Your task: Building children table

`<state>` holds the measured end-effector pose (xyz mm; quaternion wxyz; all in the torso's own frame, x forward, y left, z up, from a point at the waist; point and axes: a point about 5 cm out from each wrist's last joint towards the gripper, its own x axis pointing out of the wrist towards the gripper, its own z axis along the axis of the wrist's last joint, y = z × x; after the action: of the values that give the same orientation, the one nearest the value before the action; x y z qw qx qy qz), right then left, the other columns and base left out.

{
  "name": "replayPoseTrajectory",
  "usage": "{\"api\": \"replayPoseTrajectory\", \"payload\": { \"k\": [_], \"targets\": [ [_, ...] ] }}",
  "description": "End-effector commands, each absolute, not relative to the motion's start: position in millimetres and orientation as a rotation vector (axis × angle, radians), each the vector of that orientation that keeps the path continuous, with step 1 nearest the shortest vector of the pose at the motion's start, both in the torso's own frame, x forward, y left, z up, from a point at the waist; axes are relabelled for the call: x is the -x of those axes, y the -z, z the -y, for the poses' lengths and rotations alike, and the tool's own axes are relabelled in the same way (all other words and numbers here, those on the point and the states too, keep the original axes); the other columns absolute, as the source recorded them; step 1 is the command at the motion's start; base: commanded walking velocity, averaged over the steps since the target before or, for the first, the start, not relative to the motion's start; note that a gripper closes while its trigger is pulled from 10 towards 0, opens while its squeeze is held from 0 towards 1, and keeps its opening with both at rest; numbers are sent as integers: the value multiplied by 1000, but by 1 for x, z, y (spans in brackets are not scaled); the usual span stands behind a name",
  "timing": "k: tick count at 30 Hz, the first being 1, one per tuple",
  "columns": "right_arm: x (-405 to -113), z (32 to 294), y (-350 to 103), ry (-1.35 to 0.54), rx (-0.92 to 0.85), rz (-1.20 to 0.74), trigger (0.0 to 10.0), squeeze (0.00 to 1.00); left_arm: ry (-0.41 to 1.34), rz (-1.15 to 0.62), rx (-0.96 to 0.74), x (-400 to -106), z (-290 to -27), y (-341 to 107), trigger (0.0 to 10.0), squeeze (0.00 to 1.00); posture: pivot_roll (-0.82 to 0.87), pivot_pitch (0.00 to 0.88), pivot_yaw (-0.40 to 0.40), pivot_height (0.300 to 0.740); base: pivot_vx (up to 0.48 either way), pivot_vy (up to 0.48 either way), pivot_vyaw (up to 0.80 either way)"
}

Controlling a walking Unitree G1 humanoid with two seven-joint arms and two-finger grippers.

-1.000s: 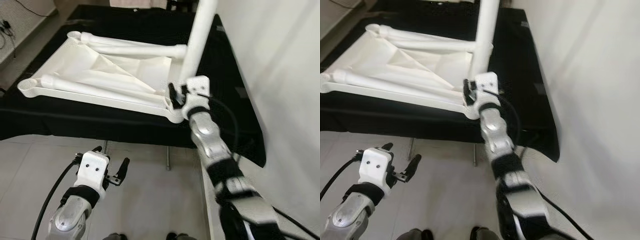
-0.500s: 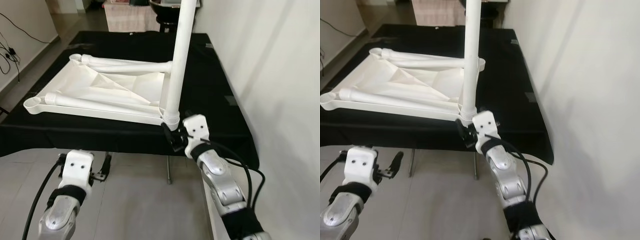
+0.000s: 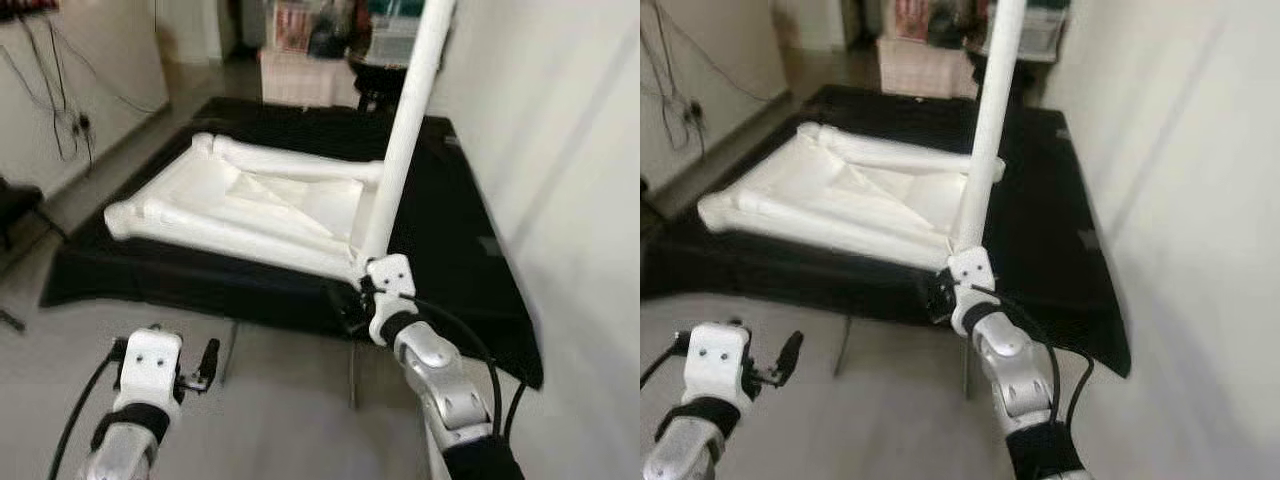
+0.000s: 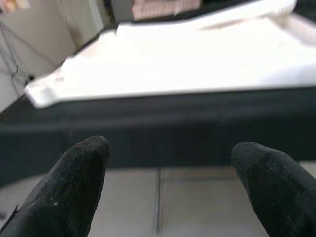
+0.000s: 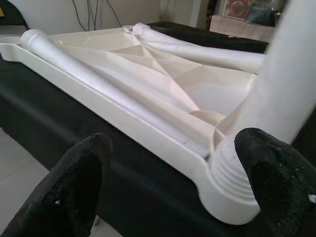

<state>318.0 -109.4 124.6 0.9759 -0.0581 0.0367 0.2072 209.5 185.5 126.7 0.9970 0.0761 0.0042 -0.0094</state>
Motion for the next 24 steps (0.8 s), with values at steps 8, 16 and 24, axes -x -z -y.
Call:
{"api": "replayPoseTrajectory", "payload": {
  "k": [8, 16, 24],
  "targets": [
    [-317, 131, -119, -405, 57, -125, 10000, 0, 121, -20, -149, -213, -177, -124, 10000, 0, -112, 36, -27, 740, 416, 0, 0],
    [-313, 148, -129, -529, 5, -98, 10000, 0, 190, -15, -135, -213, -173, -124, 10000, 0, -121, 38, -22, 740, 345, 0, 0],
    [-329, 156, -158, -717, 50, -33, 10000, 0, 477, -57, -47, -198, -149, -122, 10000, 0, -108, 40, -31, 740, 0, 0, 0]
  ]
}}
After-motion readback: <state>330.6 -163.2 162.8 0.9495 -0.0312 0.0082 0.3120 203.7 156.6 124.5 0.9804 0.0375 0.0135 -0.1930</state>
